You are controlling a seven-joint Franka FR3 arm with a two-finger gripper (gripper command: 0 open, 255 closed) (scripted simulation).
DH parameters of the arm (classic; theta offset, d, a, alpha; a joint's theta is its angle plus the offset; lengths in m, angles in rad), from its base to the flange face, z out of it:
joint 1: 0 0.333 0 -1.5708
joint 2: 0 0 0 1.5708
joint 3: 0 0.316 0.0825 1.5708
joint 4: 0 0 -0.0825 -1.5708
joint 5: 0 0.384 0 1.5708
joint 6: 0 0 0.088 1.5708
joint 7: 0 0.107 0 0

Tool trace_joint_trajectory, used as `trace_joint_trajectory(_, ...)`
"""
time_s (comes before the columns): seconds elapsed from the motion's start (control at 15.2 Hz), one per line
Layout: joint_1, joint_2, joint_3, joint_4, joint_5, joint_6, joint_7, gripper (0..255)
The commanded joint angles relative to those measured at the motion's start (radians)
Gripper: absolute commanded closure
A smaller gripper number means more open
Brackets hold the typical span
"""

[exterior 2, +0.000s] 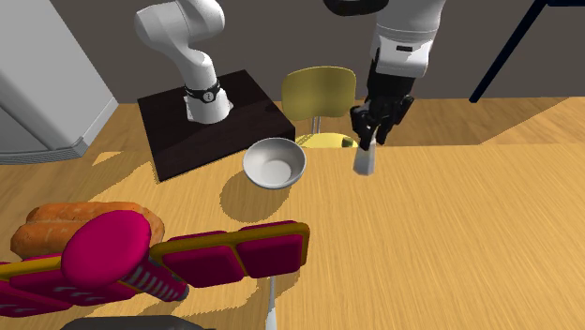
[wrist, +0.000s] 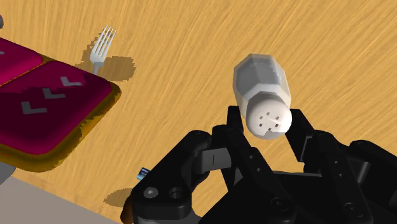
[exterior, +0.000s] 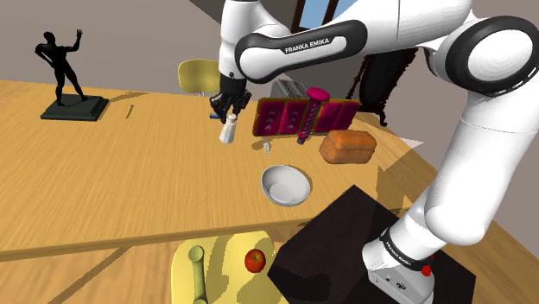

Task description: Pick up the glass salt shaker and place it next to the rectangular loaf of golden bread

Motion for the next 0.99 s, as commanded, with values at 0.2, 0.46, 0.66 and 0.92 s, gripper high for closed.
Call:
trace_joint_trajectory(0.2,-0.001,-0.019,0.005,0.044,0.014,-0.061,-0.014,255)
trace_joint_trajectory(0.46,-0.018,-0.063,0.004,0.024,0.034,-0.078,-0.040,255)
trace_joint_trajectory(0.66,-0.065,-0.163,-0.008,-0.106,0.076,-0.034,-0.103,255)
trace_joint_trajectory(0.92,-0.115,-0.287,-0.039,-0.257,0.128,0.012,-0.196,255)
